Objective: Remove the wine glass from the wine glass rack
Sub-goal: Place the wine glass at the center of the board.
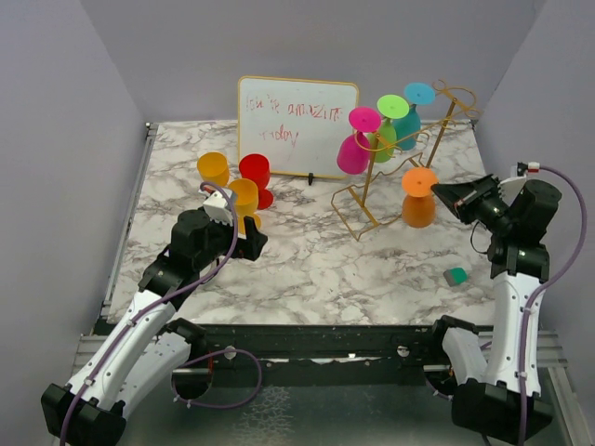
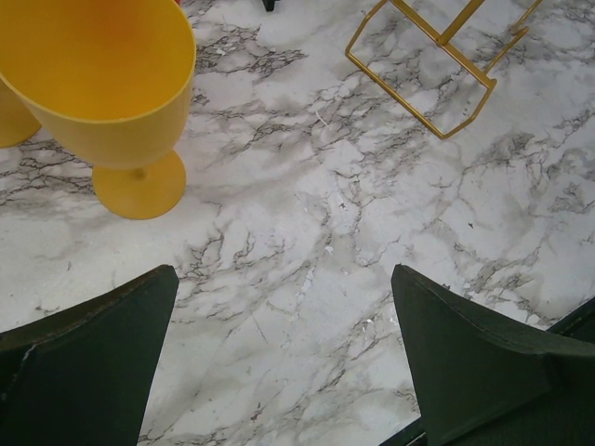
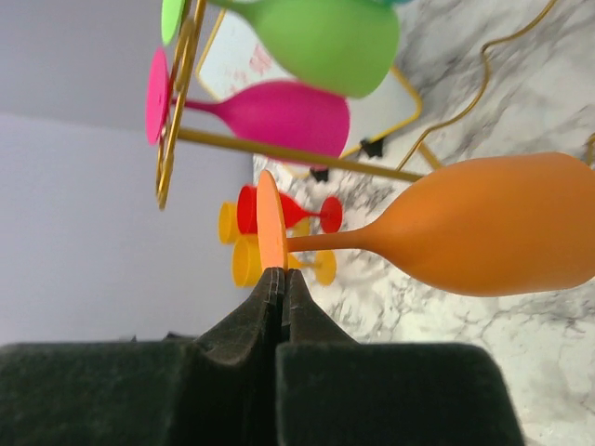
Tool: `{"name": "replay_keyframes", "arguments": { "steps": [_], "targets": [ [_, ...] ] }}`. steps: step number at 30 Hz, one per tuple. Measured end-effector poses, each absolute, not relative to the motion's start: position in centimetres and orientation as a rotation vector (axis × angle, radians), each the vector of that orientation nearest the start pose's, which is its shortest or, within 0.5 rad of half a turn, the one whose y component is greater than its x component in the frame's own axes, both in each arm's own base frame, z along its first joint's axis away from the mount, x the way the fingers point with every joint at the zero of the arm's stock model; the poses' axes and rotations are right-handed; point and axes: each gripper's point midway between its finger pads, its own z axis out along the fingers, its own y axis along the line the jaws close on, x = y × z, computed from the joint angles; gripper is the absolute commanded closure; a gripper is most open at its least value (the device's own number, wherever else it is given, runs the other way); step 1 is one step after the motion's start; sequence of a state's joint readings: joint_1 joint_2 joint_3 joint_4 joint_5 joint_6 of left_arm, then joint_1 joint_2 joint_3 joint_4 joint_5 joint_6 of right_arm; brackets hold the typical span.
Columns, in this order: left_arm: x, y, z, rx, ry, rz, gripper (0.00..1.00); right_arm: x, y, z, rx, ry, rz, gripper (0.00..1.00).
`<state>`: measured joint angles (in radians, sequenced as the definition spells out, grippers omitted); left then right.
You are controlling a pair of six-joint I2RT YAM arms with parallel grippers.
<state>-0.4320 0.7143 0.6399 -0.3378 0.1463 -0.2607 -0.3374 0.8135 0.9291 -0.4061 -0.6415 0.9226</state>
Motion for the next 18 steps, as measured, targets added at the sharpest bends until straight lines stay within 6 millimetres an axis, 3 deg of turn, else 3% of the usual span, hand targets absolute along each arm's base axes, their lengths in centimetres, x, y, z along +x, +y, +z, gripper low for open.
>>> {"name": "replay_keyframes", "arguments": {
  "steps": [8,18],
  "targets": [
    [23.2,-16.0,20.4,0.247,1.981,-0.694,0.01,26.3,9.0,30.8,0.402,1.906,1.214,0.99],
    [21.9,-21.6,24.3,0.27,1.906,-1.145,0.04,22.5,14.0,29.5,-0.016,2.006,1.391,1.0]
  ]
}}
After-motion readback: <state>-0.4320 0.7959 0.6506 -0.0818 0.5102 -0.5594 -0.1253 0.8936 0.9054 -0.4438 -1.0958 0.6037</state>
